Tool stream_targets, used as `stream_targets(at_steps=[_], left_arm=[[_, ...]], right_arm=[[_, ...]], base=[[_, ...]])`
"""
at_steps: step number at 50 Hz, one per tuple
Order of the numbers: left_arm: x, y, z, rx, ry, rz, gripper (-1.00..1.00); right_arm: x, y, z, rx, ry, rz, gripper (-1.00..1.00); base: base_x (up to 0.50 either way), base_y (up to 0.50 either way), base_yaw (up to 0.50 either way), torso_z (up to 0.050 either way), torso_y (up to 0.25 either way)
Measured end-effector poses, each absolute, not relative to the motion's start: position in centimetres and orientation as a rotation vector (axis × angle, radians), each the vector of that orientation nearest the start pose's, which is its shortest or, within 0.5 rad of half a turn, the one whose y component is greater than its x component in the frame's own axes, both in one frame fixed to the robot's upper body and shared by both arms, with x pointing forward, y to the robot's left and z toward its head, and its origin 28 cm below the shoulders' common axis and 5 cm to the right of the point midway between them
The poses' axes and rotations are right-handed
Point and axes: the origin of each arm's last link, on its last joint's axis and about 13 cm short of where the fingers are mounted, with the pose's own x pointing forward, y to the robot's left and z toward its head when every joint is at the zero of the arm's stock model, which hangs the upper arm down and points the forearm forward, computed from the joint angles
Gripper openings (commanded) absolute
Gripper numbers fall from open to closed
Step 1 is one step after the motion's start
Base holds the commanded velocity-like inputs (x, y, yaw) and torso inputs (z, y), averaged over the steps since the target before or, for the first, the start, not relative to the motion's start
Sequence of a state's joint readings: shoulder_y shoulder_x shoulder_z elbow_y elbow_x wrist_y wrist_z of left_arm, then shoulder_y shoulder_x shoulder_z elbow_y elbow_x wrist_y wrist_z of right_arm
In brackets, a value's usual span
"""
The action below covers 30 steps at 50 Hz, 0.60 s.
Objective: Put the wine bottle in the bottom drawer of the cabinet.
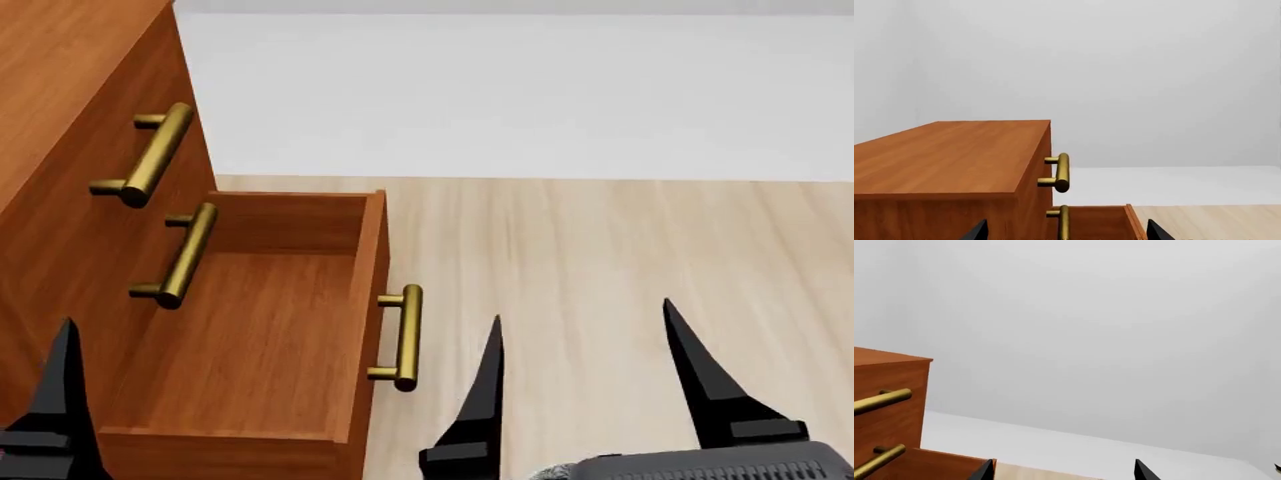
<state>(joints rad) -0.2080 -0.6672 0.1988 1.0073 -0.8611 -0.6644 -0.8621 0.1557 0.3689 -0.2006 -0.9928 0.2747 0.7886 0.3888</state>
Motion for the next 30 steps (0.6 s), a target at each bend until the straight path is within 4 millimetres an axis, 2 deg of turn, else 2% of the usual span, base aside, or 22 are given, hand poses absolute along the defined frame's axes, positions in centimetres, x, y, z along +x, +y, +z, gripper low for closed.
stream_targets(at_steps=[30], left_arm=[[15.4,21.3,18.4,0.018,-0.188,0.005,1.0]], right_arm=[[14.8,-12.4,17.3,-0.208,-0.278,-0.178,1.0]], base=[[0.0,0.0,0.0,0.0,0.0]])
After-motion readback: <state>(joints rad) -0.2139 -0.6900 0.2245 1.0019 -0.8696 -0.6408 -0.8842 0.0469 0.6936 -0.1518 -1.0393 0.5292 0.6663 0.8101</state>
